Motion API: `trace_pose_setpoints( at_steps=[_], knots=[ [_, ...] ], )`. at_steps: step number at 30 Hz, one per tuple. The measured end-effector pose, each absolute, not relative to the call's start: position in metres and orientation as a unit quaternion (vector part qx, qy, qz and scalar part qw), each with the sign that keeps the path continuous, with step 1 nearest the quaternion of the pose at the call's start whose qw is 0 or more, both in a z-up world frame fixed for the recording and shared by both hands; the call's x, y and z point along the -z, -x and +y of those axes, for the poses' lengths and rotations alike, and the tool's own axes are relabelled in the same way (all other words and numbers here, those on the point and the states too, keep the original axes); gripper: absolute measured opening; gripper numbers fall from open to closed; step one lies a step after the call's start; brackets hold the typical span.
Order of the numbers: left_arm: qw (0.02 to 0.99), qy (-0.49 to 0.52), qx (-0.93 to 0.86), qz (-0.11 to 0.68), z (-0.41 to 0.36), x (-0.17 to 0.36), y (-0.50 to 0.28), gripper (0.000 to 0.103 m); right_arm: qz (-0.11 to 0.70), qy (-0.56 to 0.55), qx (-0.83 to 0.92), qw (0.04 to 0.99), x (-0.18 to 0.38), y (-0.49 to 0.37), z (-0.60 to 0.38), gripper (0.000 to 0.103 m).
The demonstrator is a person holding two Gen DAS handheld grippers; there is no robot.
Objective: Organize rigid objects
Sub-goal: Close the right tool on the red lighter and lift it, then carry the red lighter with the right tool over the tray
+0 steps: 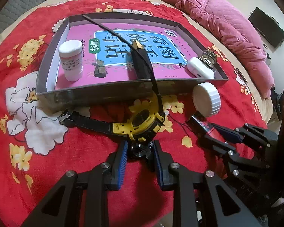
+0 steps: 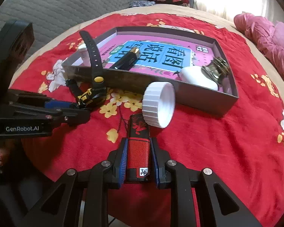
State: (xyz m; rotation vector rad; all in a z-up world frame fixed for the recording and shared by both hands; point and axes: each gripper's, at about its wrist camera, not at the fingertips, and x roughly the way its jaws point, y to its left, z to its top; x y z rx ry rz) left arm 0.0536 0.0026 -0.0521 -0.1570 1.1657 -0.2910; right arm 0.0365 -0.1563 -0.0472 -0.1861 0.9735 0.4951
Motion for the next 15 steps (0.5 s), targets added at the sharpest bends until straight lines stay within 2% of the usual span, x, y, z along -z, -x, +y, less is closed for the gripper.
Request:
trace_pose_setpoints(
  at_steps=[15],
  knots=[
    [0.828, 0.069, 0.146, 0.538, -0.001, 0.036, -0.038, 0.026, 0.435, 0.074, -0.274, 0.854, 0.030, -0.023, -0.156, 0.023]
  ],
)
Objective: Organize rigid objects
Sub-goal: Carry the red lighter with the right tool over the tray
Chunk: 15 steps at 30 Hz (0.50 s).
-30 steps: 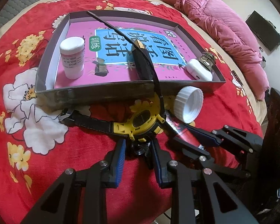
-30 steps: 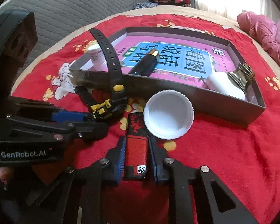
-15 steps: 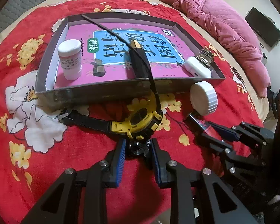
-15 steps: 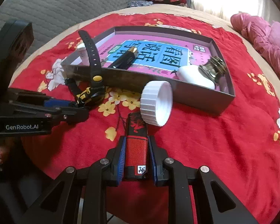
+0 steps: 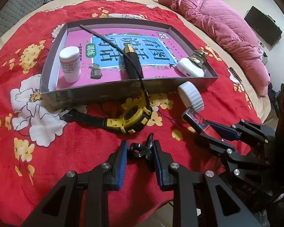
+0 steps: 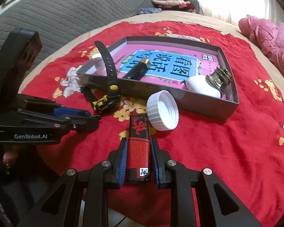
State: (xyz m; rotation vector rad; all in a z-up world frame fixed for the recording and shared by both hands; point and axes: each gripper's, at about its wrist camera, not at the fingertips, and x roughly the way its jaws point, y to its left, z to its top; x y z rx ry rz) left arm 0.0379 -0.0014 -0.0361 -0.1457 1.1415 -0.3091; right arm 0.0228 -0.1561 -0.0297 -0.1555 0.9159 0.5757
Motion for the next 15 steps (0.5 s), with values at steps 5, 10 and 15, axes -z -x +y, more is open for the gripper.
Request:
trace_pose_setpoints(
  at_steps=[5, 10, 15],
  knots=[
    [0.834, 0.065, 0.143, 0.529, -0.002, 0.027, -0.034, 0.026, 0.422, 0.066, -0.288, 0.857, 0.022, -0.019, -0.157, 0.023],
    [0.841, 0.068, 0.139, 0.519, 0.000, 0.019, -0.031, 0.026, 0.413, 0.053, -0.298, 0.859, 0.017, -0.018, -0.157, 0.023],
    [0.852, 0.070, 0.137, 0.501, 0.000, 0.011, -0.030, 0.026, 0.394, 0.041, -0.301, 0.867, 0.008, -0.017, -0.160, 0.023]
  ],
)
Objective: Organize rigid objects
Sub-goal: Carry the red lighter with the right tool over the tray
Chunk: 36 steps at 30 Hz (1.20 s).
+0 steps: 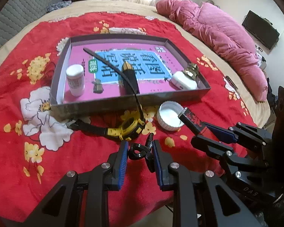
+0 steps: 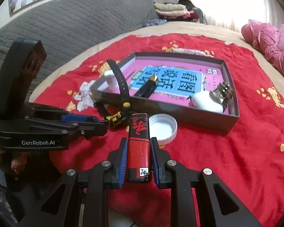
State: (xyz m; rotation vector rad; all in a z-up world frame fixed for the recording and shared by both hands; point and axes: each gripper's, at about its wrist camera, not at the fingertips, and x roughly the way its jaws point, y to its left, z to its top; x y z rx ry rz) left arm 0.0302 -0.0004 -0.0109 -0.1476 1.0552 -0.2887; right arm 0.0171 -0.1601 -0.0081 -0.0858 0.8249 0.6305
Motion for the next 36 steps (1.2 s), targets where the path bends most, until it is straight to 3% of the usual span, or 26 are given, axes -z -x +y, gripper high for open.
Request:
trace_pose_setpoints(
  at_steps=[36],
  knots=[
    [0.891, 0.070, 0.120, 0.433, -0.026, -0.025, -0.066, 0.026, 0.308, 0.019, -0.269, 0.912, -0.014, -0.037, -0.183, 0.023]
  ],
)
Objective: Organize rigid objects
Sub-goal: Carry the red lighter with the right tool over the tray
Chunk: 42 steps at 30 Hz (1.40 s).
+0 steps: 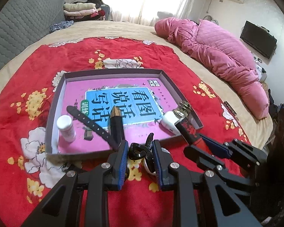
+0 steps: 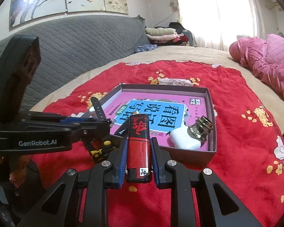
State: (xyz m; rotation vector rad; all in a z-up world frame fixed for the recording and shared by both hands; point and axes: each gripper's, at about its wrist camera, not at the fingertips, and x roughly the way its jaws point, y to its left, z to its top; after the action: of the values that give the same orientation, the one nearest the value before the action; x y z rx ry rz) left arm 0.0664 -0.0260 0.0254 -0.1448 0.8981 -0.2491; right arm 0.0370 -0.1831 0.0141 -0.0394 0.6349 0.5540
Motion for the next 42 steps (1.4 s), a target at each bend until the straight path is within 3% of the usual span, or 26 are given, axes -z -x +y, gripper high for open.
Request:
trace_pose_setpoints(
  at_steps=[42],
  knots=[
    [0.873, 0.052, 0.103, 0.474, -0.063, 0.034, -0.146, 0.026, 0.300, -0.006, -0.216, 0.929, -0.002, -0.089, -0.199, 0.023]
  ],
)
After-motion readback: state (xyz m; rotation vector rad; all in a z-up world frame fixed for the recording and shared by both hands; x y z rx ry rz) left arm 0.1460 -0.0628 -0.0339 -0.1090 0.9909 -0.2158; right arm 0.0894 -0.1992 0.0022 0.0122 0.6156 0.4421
